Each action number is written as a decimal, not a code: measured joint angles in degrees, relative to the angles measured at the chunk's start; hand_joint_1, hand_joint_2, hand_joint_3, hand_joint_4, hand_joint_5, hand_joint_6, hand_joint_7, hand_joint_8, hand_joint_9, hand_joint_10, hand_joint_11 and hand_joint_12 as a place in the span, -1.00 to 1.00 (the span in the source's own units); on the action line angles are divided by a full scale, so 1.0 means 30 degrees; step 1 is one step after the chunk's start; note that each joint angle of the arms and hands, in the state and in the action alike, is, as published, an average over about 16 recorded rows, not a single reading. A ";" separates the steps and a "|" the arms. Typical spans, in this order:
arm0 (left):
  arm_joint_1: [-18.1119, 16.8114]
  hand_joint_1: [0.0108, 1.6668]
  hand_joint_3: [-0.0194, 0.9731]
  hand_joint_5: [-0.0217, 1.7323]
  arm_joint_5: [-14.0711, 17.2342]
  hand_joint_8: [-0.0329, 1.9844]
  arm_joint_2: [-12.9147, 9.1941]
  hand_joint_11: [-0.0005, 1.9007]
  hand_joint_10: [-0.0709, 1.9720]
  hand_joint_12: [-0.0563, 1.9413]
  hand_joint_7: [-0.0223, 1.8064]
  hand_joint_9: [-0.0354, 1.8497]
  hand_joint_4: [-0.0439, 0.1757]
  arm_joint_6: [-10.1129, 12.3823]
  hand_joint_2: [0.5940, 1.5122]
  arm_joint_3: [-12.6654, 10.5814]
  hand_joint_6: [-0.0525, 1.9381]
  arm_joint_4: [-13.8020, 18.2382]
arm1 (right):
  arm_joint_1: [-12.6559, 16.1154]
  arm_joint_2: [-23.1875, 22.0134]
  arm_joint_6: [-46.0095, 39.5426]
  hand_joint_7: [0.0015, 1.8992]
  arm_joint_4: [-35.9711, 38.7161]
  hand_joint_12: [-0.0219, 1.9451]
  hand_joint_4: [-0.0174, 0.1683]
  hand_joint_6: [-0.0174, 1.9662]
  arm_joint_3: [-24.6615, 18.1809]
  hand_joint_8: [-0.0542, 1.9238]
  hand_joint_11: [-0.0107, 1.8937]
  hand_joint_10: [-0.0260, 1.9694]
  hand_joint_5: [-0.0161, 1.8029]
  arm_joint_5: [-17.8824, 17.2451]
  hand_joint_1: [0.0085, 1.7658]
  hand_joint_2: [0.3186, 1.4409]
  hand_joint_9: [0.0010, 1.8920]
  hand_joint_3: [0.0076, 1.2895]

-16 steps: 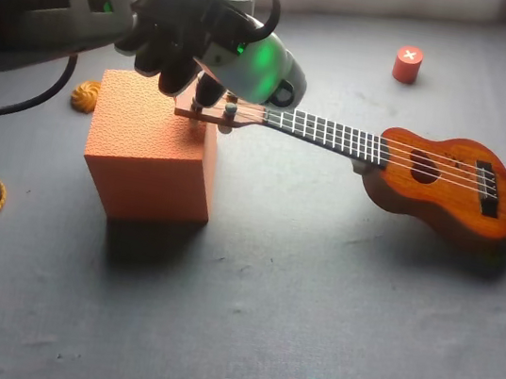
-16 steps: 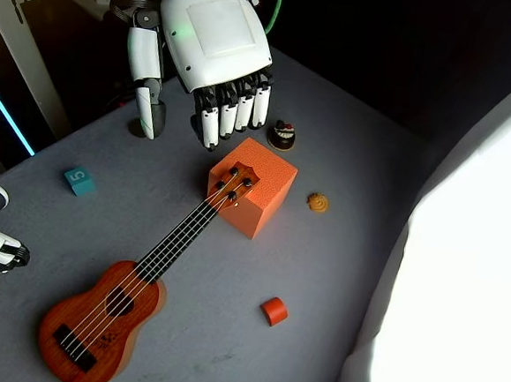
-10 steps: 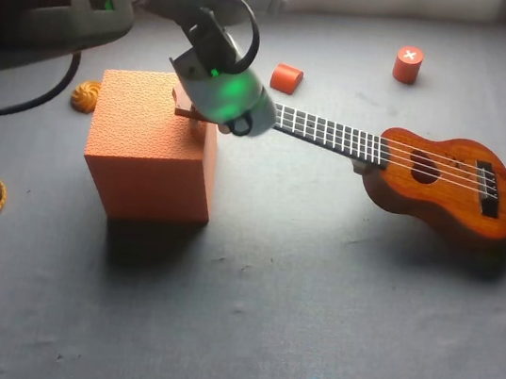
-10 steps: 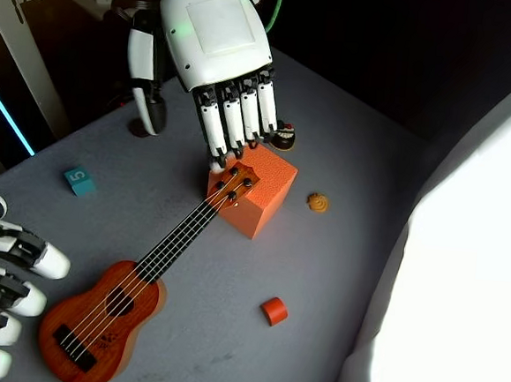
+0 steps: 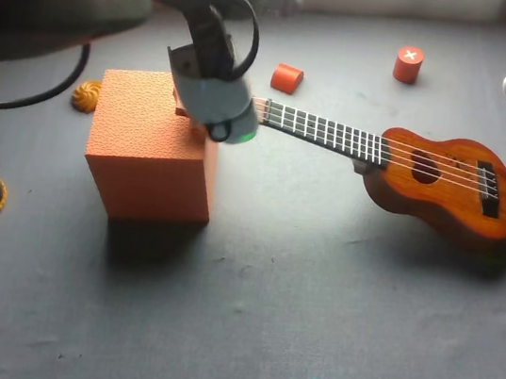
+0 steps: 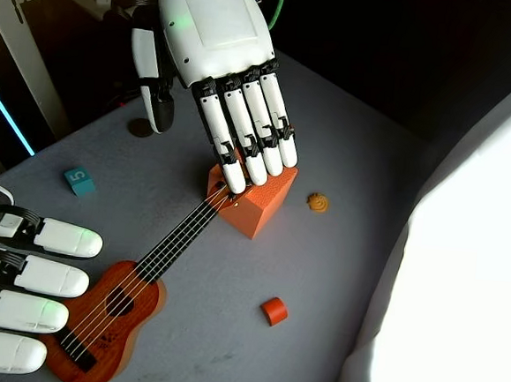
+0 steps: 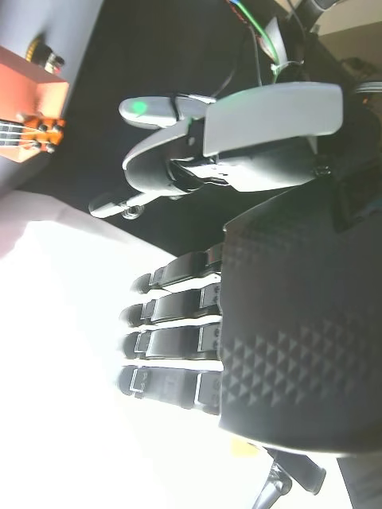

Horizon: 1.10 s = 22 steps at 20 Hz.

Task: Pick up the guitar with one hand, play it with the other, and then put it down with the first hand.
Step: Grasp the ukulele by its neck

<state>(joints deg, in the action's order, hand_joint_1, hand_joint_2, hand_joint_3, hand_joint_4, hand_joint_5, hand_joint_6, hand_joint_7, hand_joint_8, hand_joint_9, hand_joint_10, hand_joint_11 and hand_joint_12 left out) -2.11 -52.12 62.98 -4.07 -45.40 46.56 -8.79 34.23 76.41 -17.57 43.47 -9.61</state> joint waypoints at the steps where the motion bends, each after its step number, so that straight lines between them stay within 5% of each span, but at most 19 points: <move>1: 0.0020 0.05 -0.95 -0.97 -0.0052 -0.98 0.0221 -0.98 -0.91 -0.95 -0.96 -0.95 -0.30 0.0172 0.12 -0.0066 -0.95 -0.0036 | 0.0007 0.0019 0.0000 -0.98 0.0000 -0.97 -0.73 -0.96 -0.0002 -0.93 -0.97 -0.97 -0.96 -0.0027 -0.61 0.73 -0.98 -0.92; 10: 0.0797 0.51 -0.97 -0.96 -0.0857 -0.98 0.3258 -0.98 -0.91 -0.96 -0.95 -0.94 -0.21 0.1986 -0.11 -0.1329 -0.95 0.0366 | 0.0017 0.0094 -0.0002 -0.98 -0.0003 -0.98 -0.73 -0.97 -0.0017 -0.93 -0.97 -0.97 -0.96 -0.0435 -0.61 0.74 -0.98 -0.94; 22: 0.2706 0.50 -0.97 -0.95 -0.2685 -0.98 0.7576 -0.98 -0.91 -0.96 -0.95 -0.94 -0.23 0.3774 -0.09 -0.4095 -0.95 0.2824 | 0.0012 0.0094 -0.0005 -0.98 -0.0005 -0.98 -0.72 -0.97 -0.0017 -0.93 -0.97 -0.97 -0.96 -0.0584 -0.60 0.77 -0.98 -0.96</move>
<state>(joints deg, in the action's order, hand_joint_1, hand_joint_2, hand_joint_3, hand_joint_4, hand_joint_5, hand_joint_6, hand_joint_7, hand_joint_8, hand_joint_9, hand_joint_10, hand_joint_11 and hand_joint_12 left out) 6.00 -60.18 85.71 7.25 -57.68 55.03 -8.75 34.51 76.40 -17.58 43.42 -11.36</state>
